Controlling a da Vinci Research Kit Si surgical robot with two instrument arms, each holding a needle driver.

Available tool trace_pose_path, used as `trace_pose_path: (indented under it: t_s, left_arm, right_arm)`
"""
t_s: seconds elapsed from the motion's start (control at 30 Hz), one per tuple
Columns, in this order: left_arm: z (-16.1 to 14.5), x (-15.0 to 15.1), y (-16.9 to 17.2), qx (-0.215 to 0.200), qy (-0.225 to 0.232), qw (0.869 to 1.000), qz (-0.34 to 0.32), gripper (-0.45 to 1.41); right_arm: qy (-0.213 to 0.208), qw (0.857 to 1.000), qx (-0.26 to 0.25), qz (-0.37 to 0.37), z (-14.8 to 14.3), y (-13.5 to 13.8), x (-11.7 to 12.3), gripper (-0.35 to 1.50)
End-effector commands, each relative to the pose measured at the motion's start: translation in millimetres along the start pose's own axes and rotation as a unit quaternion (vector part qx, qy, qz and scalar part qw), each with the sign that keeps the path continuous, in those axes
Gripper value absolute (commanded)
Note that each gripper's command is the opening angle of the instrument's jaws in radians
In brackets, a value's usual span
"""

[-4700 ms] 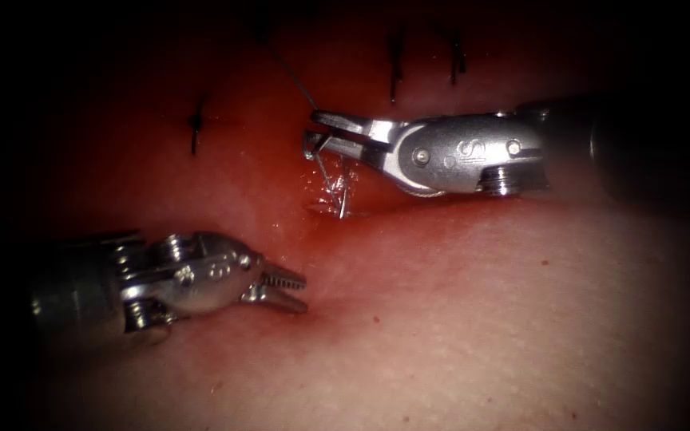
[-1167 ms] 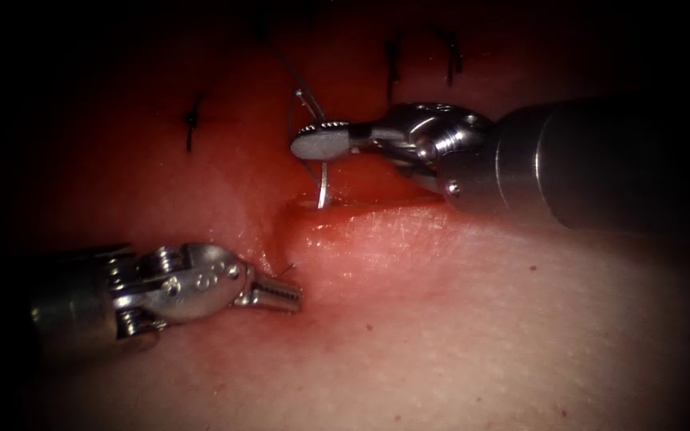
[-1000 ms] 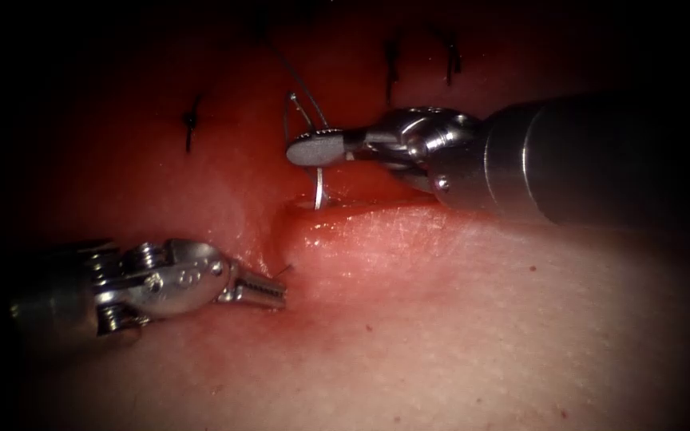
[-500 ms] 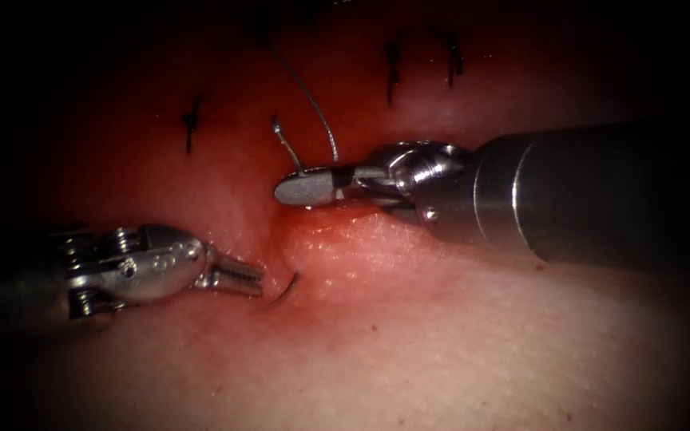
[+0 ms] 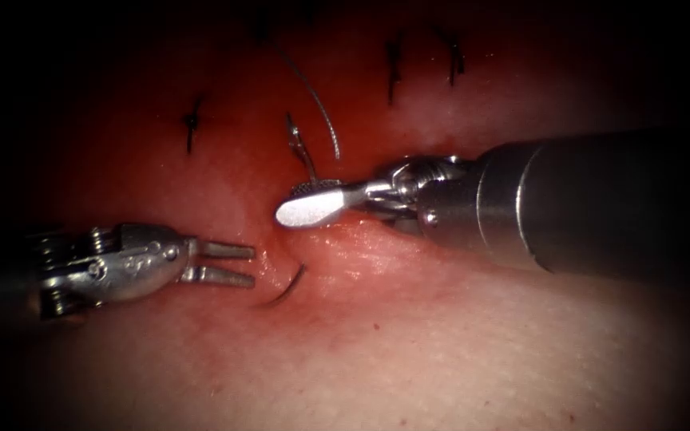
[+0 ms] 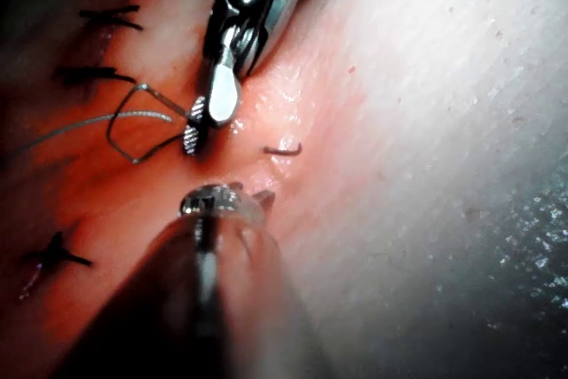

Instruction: Wound Closure

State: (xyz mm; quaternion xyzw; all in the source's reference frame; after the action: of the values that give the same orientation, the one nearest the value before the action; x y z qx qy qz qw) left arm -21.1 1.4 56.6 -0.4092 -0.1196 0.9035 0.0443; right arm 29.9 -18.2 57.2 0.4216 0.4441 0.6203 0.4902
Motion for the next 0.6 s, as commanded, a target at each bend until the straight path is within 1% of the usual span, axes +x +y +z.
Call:
trace_pose_path:
  t_s: [0.03, 0.1, 0.13, 0.17, 0.2, 0.3, 0.37, 0.53, 0.57, 0.6]
  left_arm:
    - [0.7, 0.2, -0.3, 0.005, 0.015, 1.000, 0.015, 0.36]
    - [0.7, 0.2, -0.3, 0.000, 0.038, 0.999, 0.029, 0.36]
    - [0.7, 0.2, -0.3, 0.000, 0.038, 0.999, 0.029, 0.36]
    - [0.8, 0.2, -0.3, -0.006, 0.061, 0.997, 0.037, 0.36]
    - [0.8, 0.2, -0.3, -0.006, 0.061, 0.997, 0.037, 0.36]
    - [0.9, 0.2, -0.6, -0.014, 0.093, 0.994, 0.054, 0.34]
    - [1.0, 0.2, -0.6, -0.015, 0.098, 0.994, 0.054, 0.34]
    - [1.9, 0.9, -1.2, -0.027, 0.132, 0.989, 0.065, 0.36]
    - [2.4, 1.5, -1.6, -0.032, 0.150, 0.986, 0.067, 0.39]
    - [2.5, 1.8, -1.8, -0.034, 0.159, 0.984, 0.068, 0.41]
  right_arm:
    - [0.006, 1.000, -0.003, -0.010, 0.5, 0.8, 1.5, 1.16]
    - [0.015, 1.000, -0.008, -0.025, 0.0, 1.1, 2.5, 1.18]
    - [0.015, 1.000, -0.008, -0.025, 0.0, 1.1, 2.5, 1.18]
    - [0.023, 0.999, -0.015, -0.033, -0.7, 1.2, 3.4, 1.18]
    - [0.023, 0.999, -0.015, -0.033, -0.7, 1.2, 3.4, 1.18]
    - [0.027, 0.999, -0.021, -0.041, -2.1, 1.0, 4.9, 1.16]
    - [0.027, 0.999, -0.021, -0.039, -2.4, 1.0, 5.1, 1.15]
    - [0.019, 0.999, -0.015, -0.037, -3.6, 0.4, 5.8, 1.11]
    - [0.017, 0.999, -0.013, -0.036, -4.0, 0.2, 6.0, 1.11]
    - [0.015, 0.999, -0.012, -0.036, -4.2, 0.2, 6.1, 1.11]
